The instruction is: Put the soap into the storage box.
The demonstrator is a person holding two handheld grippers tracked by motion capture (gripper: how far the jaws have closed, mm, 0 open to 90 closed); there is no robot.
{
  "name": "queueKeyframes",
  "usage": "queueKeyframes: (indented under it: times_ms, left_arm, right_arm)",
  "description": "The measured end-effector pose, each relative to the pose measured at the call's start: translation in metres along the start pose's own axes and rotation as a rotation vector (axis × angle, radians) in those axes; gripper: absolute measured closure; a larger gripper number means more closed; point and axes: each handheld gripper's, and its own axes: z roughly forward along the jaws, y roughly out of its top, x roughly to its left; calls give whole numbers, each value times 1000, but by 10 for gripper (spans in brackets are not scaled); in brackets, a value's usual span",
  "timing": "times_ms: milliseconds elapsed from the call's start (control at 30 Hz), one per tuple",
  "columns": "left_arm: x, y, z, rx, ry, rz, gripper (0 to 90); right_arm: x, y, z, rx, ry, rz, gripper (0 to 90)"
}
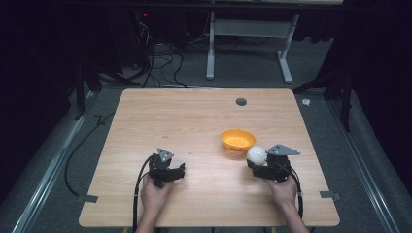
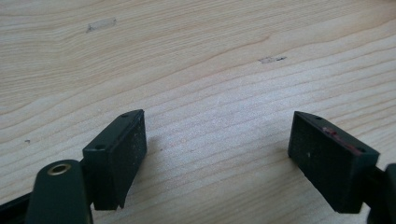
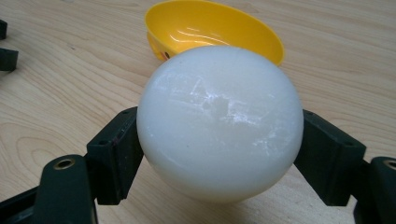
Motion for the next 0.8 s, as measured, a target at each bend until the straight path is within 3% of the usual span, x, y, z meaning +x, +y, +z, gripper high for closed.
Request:
queueKeyframes:
  times_ms: [800]
  left_arm:
    - [0, 0, 0, 0, 0, 0, 199]
  right_arm:
    - [5, 21, -4, -23, 38, -25, 235]
